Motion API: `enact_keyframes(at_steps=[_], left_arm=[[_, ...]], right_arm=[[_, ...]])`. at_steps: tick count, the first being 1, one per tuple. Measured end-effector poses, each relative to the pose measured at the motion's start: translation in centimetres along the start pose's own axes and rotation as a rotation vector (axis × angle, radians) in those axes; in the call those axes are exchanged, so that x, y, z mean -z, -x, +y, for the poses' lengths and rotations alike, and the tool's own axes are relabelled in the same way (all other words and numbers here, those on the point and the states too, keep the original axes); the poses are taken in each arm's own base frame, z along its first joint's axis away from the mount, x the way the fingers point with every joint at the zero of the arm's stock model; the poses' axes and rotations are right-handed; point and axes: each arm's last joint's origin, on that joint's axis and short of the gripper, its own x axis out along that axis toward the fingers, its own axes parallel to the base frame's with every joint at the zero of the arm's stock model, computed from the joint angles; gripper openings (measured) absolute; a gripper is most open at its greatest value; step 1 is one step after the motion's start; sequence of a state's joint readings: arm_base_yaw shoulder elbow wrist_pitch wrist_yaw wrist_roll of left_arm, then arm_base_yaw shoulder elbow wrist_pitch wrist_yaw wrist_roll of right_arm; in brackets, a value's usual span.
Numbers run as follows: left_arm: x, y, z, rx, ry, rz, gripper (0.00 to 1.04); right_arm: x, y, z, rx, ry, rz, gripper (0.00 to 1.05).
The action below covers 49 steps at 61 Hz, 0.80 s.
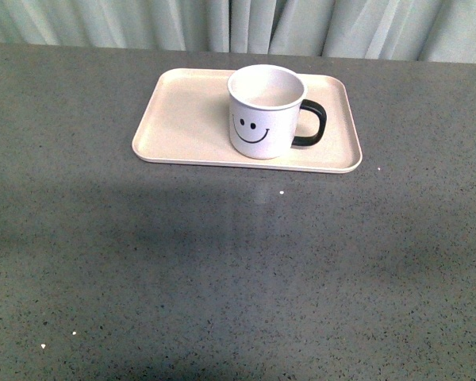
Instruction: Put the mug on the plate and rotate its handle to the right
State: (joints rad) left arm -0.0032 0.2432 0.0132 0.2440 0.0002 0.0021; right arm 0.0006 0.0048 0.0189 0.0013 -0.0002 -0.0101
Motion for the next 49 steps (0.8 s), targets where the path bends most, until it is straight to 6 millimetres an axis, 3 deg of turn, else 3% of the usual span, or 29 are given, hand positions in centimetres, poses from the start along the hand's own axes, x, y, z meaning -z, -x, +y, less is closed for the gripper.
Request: enact_keyframes(at_steps=[35, 37, 49], left_arm=[[0.4, 1.5, 0.0, 0.000, 0.000, 0.017, 0.01], [0.4, 1.5, 0.0, 0.000, 0.001, 0.017, 0.04], [0.4, 1.5, 0.0, 0.000, 0.001, 0.017, 0.39]], right_arm=[[0.0, 0.0, 0.0, 0.000, 0.000, 0.000, 0.95], [0.0, 0.0, 0.0, 0.000, 0.000, 0.000, 0.96], [0.0, 0.0, 0.0, 0.000, 0.000, 0.000, 0.96]])
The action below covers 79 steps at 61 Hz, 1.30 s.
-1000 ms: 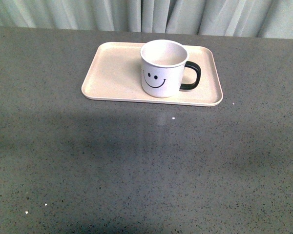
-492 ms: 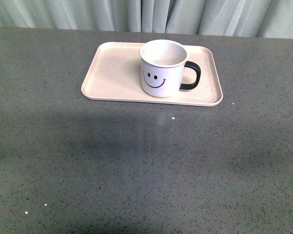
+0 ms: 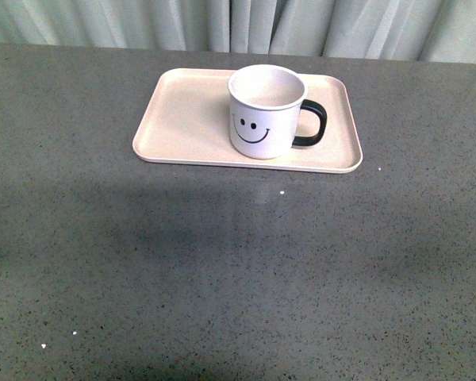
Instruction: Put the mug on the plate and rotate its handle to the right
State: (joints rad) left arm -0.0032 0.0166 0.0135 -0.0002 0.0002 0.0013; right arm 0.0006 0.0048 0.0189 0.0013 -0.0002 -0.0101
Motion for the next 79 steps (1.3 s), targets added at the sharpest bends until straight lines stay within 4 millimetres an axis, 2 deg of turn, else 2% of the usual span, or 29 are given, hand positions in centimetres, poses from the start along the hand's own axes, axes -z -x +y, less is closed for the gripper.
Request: enact_keyframes(at_steps=[3, 5, 7, 10, 12, 15, 20, 24, 27, 34, 40, 49, 61, 68, 79], left_arm=[[0.0, 0.0, 0.0, 0.000, 0.000, 0.000, 0.48], [0.0, 0.0, 0.0, -0.001, 0.000, 0.000, 0.54], [0.0, 0.0, 0.0, -0.001, 0.000, 0.000, 0.59], [0.0, 0.0, 0.0, 0.001, 0.000, 0.000, 0.68], [0.0, 0.0, 0.0, 0.000, 0.000, 0.000, 0.77], [0.0, 0.0, 0.0, 0.000, 0.000, 0.000, 0.84], [0.0, 0.0, 0.0, -0.001, 0.000, 0.000, 0.97], [0.0, 0.0, 0.0, 0.000, -0.001, 0.000, 0.95], [0.0, 0.0, 0.0, 0.000, -0.001, 0.000, 0.96], [0.0, 0.0, 0.0, 0.000, -0.001, 0.000, 0.95], [0.0, 0.0, 0.0, 0.000, 0.000, 0.000, 0.95], [0.0, 0.0, 0.0, 0.000, -0.001, -0.001, 0.95], [0.0, 0.0, 0.0, 0.000, -0.001, -0.001, 0.95], [0.0, 0.0, 0.0, 0.000, -0.001, -0.001, 0.95], [0.0, 0.0, 0.0, 0.000, 0.000, -0.001, 0.95]], right_arm=[[0.0, 0.0, 0.0, -0.011, 0.001, 0.011, 0.96], [0.0, -0.1, -0.1, -0.058, 0.010, 0.109, 0.96], [-0.2, -0.3, -0.3, -0.156, -0.004, 0.287, 0.95], [-0.8, -1.2, -0.8, -0.201, -0.031, 0.409, 0.96], [-2.2, -3.0, -1.8, -0.188, -0.048, 0.452, 0.95], [-3.6, -4.9, -2.7, -0.155, -0.041, 0.439, 0.96], [-6.0, -9.1, -4.0, -0.138, -0.021, 0.413, 0.96], [-6.7, -12.2, -4.4, -0.137, -0.008, 0.443, 0.95], [-6.5, -15.8, -4.2, -0.157, -0.004, 0.498, 0.96], [-5.6, -22.0, -1.8, -0.242, 0.019, 0.613, 0.96], [-4.9, -26.0, 0.6, -0.307, 0.036, 0.687, 0.95], [-3.7, -30.7, 4.1, -0.357, 0.075, 0.761, 0.95], [-1.8, -34.5, 6.2, -0.338, 0.100, 0.823, 0.95], [-0.9, -35.6, 6.7, -0.337, 0.092, 0.851, 0.95], [-0.1, -36.2, 7.5, -0.342, 0.099, 0.878, 0.95]])
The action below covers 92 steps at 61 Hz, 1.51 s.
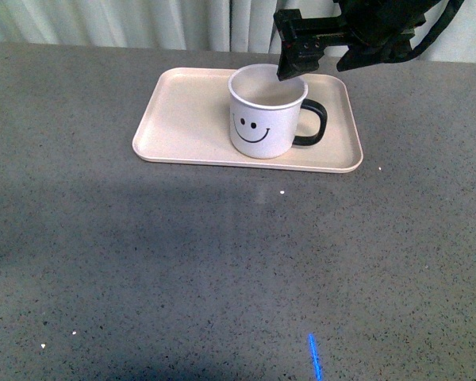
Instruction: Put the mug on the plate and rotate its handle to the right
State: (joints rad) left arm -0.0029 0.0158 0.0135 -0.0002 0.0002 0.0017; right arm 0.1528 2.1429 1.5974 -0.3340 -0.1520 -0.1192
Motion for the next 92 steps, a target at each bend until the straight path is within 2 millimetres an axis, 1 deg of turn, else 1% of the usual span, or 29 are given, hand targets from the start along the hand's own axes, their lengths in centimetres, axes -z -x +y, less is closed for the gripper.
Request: enact_keyframes(at_steps=[11, 22, 29, 31, 32, 34, 40, 46, 50, 52, 54, 57, 60, 73, 79, 83, 92], left_arm=[[0.0, 0.0, 0.0, 0.000, 0.000, 0.000, 0.95], [0.0, 0.0, 0.0, 0.000, 0.000, 0.000, 0.95], [0.0, 0.0, 0.0, 0.000, 0.000, 0.000, 0.95], [0.0, 0.0, 0.0, 0.000, 0.000, 0.000, 0.95], [0.0, 0.0, 0.0, 0.000, 0.000, 0.000, 0.95], [0.0, 0.0, 0.0, 0.000, 0.000, 0.000, 0.95], [0.0, 0.0, 0.0, 0.000, 0.000, 0.000, 0.95], [0.0, 0.0, 0.0, 0.000, 0.000, 0.000, 0.95], [0.0, 0.0, 0.0, 0.000, 0.000, 0.000, 0.95], [0.0, 0.0, 0.0, 0.000, 0.000, 0.000, 0.95], [0.0, 0.0, 0.0, 0.000, 0.000, 0.000, 0.95], [0.0, 0.0, 0.0, 0.000, 0.000, 0.000, 0.95], [0.0, 0.0, 0.0, 0.000, 0.000, 0.000, 0.95], [0.0, 0.0, 0.0, 0.000, 0.000, 0.000, 0.95], [0.0, 0.0, 0.0, 0.000, 0.000, 0.000, 0.95], [0.0, 0.0, 0.0, 0.000, 0.000, 0.000, 0.95], [0.0, 0.0, 0.0, 0.000, 0.000, 0.000, 0.95]], right_arm=[[-0.1, -1.1, 0.6, -0.007, 0.009, 0.022, 0.95], [-0.3, -2.0, 0.6, -0.007, -0.007, 0.045, 0.95], [-0.5, -2.4, 0.7, -0.001, -0.010, 0.054, 0.91], [-0.6, -2.5, 0.8, 0.000, -0.009, 0.061, 0.85], [-0.7, -2.7, 0.9, 0.004, -0.008, 0.067, 0.80], [-0.8, -2.9, 0.9, 0.005, -0.008, 0.075, 0.73], [-1.0, -3.3, 1.1, -0.001, -0.012, 0.091, 0.58], [-1.5, -3.8, 1.5, -0.003, -0.011, 0.115, 0.37], [-1.7, -4.0, 1.7, 0.001, -0.016, 0.133, 0.27], [-1.7, -4.1, 1.8, 0.001, -0.016, 0.139, 0.23], [-1.9, -4.1, 1.8, 0.000, -0.019, 0.147, 0.18], [-2.2, -4.2, 1.8, 0.002, -0.022, 0.158, 0.07], [-2.4, -4.1, 1.8, 0.003, -0.023, 0.162, 0.01], [-4.1, -3.5, 1.5, 0.027, 0.013, 0.147, 0.02], [-5.2, -2.8, 1.0, 0.007, 0.080, 0.121, 0.02], [-5.7, -2.2, 0.5, -0.040, 0.146, 0.098, 0.02], [-5.9, -1.9, -0.4, -0.094, 0.269, 0.075, 0.02]])
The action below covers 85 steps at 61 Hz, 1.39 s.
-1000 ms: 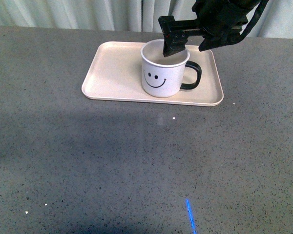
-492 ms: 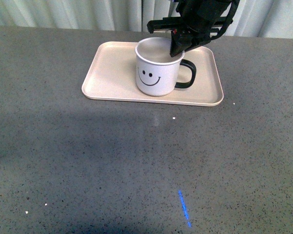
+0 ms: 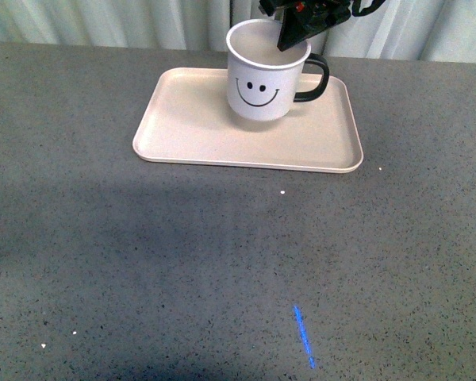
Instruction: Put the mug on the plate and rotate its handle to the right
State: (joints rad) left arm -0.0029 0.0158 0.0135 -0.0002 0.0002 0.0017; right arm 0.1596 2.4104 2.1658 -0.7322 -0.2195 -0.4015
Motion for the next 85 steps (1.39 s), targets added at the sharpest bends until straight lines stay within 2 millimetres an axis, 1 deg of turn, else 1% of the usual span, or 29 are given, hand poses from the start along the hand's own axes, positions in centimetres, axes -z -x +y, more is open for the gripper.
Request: enact_keyframes(at_steps=[1, 9, 25, 55, 58, 63, 66, 68, 69, 71, 73, 78, 80, 83, 85], left_arm=[[0.0, 0.0, 0.0, 0.000, 0.000, 0.000, 0.95], [0.0, 0.0, 0.0, 0.000, 0.000, 0.000, 0.95], [0.0, 0.0, 0.0, 0.000, 0.000, 0.000, 0.95], [0.0, 0.0, 0.0, 0.000, 0.000, 0.000, 0.95], [0.0, 0.0, 0.0, 0.000, 0.000, 0.000, 0.95], [0.0, 0.0, 0.0, 0.000, 0.000, 0.000, 0.95], [0.0, 0.0, 0.0, 0.000, 0.000, 0.000, 0.95], [0.0, 0.0, 0.0, 0.000, 0.000, 0.000, 0.95], [0.0, 0.0, 0.0, 0.000, 0.000, 0.000, 0.95], [0.0, 0.0, 0.0, 0.000, 0.000, 0.000, 0.95], [0.0, 0.0, 0.0, 0.000, 0.000, 0.000, 0.95], [0.0, 0.0, 0.0, 0.000, 0.000, 0.000, 0.95], [0.0, 0.0, 0.0, 0.000, 0.000, 0.000, 0.95], [0.0, 0.0, 0.0, 0.000, 0.000, 0.000, 0.95], [0.0, 0.0, 0.0, 0.000, 0.000, 0.000, 0.95]], right_arm=[[0.7, -0.5, -0.8, -0.010, 0.072, 0.020, 0.02], [1.0, -1.0, -0.6, -0.081, 0.084, 0.011, 0.02], [2.0, -2.6, -0.2, -0.111, 0.108, 0.044, 0.02], [2.4, -3.2, 0.3, -0.119, 0.159, 0.062, 0.02], [2.4, -3.2, 0.3, -0.119, 0.162, 0.062, 0.11], [2.4, -3.2, 0.3, -0.120, 0.163, 0.063, 0.22], [2.4, -3.2, 0.3, -0.120, 0.164, 0.063, 0.30], [2.4, -3.2, 0.3, -0.120, 0.164, 0.063, 0.34], [2.3, -3.1, 0.3, -0.121, 0.166, 0.062, 0.39], [2.3, -3.1, 0.3, -0.123, 0.166, 0.062, 0.44], [2.2, -3.0, 0.3, -0.124, 0.167, 0.061, 0.48], [1.7, -2.5, 0.2, -0.127, 0.169, 0.046, 0.62], [1.5, -2.3, 0.2, -0.129, 0.170, 0.038, 0.66], [0.9, -1.7, -0.1, -0.135, 0.167, 0.003, 0.74], [0.6, -1.4, -0.3, -0.139, 0.165, -0.015, 0.78]])
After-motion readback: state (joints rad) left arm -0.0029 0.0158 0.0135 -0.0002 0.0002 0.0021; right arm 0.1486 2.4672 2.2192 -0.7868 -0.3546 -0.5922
